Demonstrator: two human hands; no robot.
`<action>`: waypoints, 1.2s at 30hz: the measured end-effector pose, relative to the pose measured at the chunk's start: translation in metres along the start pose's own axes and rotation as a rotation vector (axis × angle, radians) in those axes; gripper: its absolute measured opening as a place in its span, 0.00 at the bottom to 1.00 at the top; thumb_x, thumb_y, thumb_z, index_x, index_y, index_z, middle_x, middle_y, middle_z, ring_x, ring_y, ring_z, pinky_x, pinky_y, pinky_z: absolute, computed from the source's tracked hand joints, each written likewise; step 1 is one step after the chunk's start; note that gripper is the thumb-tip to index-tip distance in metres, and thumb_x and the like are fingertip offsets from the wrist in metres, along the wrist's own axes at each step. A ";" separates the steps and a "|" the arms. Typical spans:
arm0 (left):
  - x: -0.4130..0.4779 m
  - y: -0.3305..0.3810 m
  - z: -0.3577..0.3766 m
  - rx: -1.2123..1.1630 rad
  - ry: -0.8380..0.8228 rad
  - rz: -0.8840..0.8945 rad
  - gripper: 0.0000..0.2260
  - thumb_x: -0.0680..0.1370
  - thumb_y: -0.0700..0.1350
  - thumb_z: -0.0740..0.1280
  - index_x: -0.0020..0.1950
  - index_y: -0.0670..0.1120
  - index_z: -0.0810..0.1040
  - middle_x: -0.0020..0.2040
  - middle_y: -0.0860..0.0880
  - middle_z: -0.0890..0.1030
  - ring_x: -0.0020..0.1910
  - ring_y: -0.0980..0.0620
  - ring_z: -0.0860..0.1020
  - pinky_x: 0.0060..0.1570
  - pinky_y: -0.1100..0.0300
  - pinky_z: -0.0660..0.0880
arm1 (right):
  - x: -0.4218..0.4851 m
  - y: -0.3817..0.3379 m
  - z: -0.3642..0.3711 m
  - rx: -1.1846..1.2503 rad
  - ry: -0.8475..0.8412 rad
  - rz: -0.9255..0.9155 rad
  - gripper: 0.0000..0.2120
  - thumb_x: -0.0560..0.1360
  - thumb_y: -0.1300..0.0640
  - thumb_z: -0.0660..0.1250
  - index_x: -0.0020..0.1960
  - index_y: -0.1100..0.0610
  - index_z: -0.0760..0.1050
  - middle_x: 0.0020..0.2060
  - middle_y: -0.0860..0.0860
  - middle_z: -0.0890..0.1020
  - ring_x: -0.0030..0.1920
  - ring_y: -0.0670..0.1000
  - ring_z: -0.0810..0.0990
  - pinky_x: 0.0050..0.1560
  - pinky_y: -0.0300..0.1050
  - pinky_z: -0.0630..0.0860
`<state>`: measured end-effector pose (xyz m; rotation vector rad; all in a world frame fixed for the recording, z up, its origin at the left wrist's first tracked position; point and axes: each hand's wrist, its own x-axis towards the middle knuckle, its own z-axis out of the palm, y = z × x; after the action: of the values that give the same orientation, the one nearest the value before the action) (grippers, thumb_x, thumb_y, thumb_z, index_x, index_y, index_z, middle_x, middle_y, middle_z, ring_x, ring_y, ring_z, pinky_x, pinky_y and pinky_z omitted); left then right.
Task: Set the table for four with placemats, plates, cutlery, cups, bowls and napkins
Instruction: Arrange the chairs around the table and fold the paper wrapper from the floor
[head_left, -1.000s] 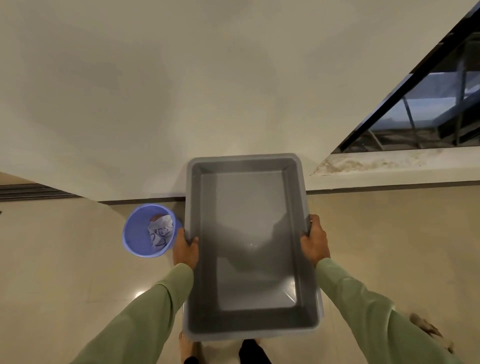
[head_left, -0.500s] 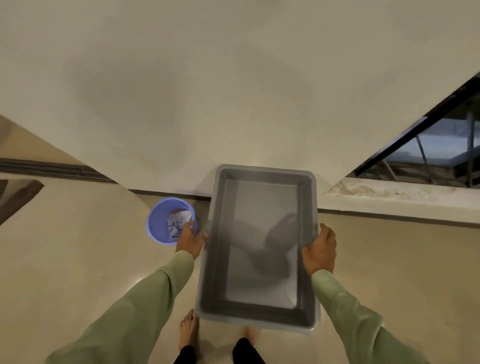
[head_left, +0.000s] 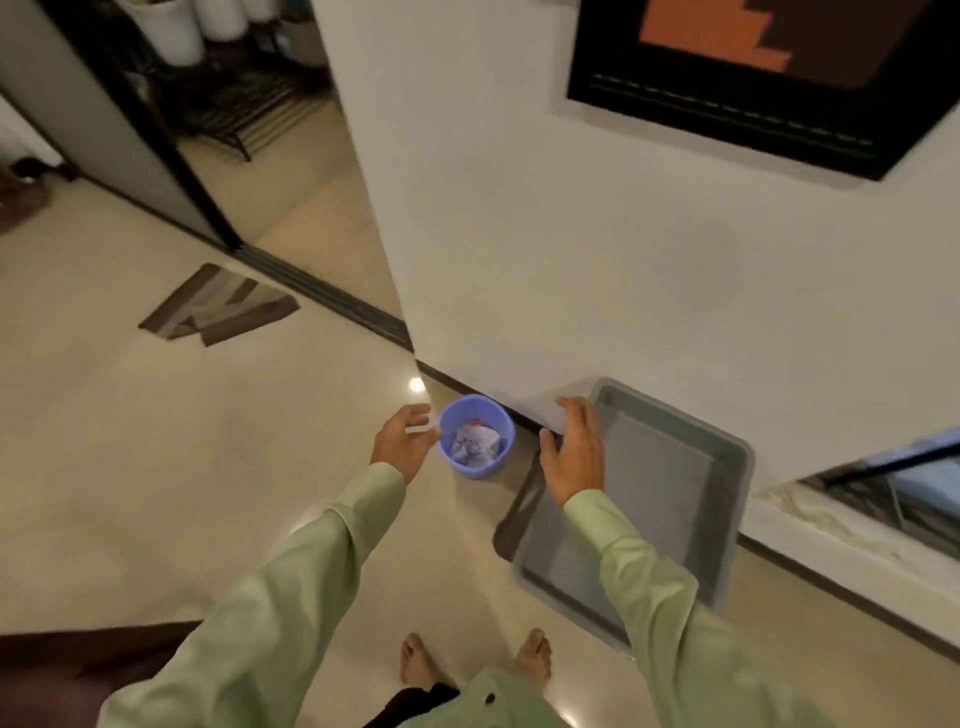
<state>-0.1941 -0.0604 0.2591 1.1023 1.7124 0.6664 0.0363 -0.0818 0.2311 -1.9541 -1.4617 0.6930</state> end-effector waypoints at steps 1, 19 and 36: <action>-0.003 -0.002 -0.022 -0.012 0.029 0.017 0.15 0.78 0.39 0.69 0.65 0.43 0.75 0.59 0.46 0.77 0.49 0.50 0.77 0.42 0.70 0.70 | 0.002 -0.021 0.008 0.009 -0.021 -0.034 0.21 0.75 0.64 0.67 0.68 0.60 0.70 0.68 0.58 0.71 0.68 0.59 0.71 0.67 0.49 0.69; -0.016 -0.151 -0.399 -0.259 0.809 -0.142 0.16 0.78 0.41 0.69 0.65 0.48 0.75 0.58 0.49 0.78 0.53 0.48 0.79 0.54 0.55 0.75 | -0.027 -0.403 0.333 0.037 -0.717 -0.791 0.18 0.76 0.60 0.67 0.65 0.53 0.73 0.62 0.48 0.73 0.63 0.50 0.74 0.61 0.37 0.67; 0.074 -0.207 -0.659 -0.415 1.467 -0.439 0.16 0.77 0.42 0.70 0.64 0.50 0.75 0.57 0.51 0.79 0.54 0.50 0.79 0.57 0.55 0.75 | 0.002 -0.720 0.617 0.027 -1.185 -1.352 0.18 0.78 0.55 0.65 0.67 0.50 0.71 0.63 0.43 0.72 0.64 0.46 0.71 0.60 0.39 0.67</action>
<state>-0.8860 -0.0532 0.3168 -0.2823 2.6379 1.6382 -0.8730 0.1696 0.3295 0.0124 -2.7961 1.1261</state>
